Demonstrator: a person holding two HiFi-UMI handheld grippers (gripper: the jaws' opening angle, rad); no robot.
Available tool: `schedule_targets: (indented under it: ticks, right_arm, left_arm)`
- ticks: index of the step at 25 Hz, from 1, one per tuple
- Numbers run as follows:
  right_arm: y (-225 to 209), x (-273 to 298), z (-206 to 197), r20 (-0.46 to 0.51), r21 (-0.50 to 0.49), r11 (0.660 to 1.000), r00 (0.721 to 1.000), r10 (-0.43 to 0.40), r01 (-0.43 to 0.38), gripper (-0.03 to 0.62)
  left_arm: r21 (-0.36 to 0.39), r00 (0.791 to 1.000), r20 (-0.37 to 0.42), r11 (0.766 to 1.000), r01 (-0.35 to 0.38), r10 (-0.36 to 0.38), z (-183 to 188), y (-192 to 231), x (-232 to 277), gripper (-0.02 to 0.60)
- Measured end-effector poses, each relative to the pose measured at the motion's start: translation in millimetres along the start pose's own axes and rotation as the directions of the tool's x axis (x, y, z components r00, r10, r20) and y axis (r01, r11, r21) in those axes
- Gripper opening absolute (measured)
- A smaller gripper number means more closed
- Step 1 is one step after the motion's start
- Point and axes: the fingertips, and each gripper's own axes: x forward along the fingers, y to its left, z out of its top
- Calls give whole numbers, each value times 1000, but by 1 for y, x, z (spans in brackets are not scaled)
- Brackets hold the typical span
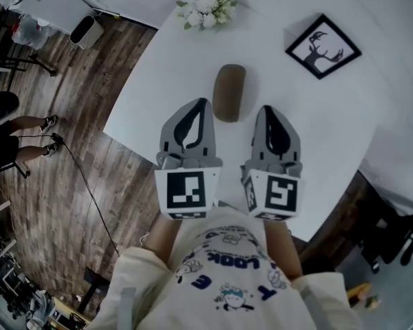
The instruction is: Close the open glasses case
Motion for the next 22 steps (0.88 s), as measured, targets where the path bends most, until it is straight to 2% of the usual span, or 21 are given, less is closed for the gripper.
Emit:
schedule_targets:
  ticks: [22]
  right_arm:
    - [-2,-12,4,9,36,999,1000,-18,18,0]
  left_arm:
    - [0,1000,22,1000,-3,2,7,-8,-11,0]
